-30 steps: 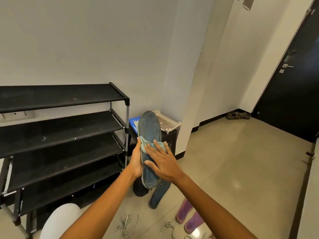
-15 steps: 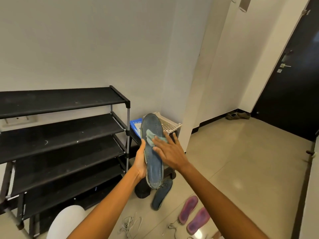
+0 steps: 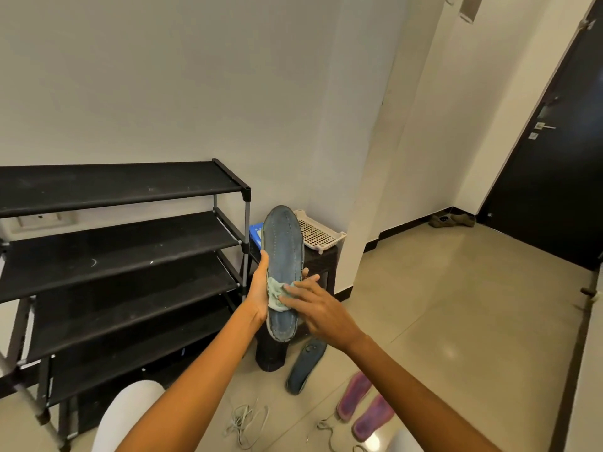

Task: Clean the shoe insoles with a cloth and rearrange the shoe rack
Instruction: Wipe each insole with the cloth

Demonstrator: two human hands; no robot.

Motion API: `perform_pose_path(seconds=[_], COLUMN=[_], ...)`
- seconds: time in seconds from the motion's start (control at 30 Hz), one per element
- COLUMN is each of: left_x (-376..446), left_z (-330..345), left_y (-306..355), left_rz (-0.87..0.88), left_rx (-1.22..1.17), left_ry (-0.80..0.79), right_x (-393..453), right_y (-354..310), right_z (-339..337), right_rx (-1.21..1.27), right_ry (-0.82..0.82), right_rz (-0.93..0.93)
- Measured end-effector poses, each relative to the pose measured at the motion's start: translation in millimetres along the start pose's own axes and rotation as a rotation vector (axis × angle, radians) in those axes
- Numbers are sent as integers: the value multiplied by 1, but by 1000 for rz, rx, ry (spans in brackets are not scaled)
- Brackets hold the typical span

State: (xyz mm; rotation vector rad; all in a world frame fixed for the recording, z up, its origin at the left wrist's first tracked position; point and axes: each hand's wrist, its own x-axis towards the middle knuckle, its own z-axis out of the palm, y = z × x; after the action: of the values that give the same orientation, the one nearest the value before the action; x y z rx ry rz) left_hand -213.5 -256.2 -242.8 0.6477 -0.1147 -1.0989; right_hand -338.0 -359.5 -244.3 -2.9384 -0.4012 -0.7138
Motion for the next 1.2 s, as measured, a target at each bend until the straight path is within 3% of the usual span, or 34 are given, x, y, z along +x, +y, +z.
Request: perform_pose_path(seconds=[0.33, 0.43, 0.53, 0.7, 0.87, 0.97, 1.03, 1.2], left_x=[-4, 0, 3, 9, 9, 13, 12, 9], left_z=[4, -8, -12, 5, -4, -1, 11, 20], left_y=[-28, -27, -18, -34, -14, -12, -8, -20], left_rz=[154, 139, 98, 157, 40, 8, 18, 72], left_rx=[-19, -97, -130, -42, -139, -96, -69, 66], left_ry=[24, 70, 52, 102, 29, 5, -8, 89], right_x=[45, 31, 14, 29, 11, 4, 9, 25], right_y=[-5, -29, -29, -7, -27, -10, -6, -1], right_z=[4, 14, 20, 14, 17, 17, 16, 15], right_rx=[308, 433, 358, 355, 345, 281, 413, 461], right_ry=[259, 183, 123, 301, 161, 290, 311, 311], right_rz=[674, 598, 450, 772, 502, 691, 847, 932])
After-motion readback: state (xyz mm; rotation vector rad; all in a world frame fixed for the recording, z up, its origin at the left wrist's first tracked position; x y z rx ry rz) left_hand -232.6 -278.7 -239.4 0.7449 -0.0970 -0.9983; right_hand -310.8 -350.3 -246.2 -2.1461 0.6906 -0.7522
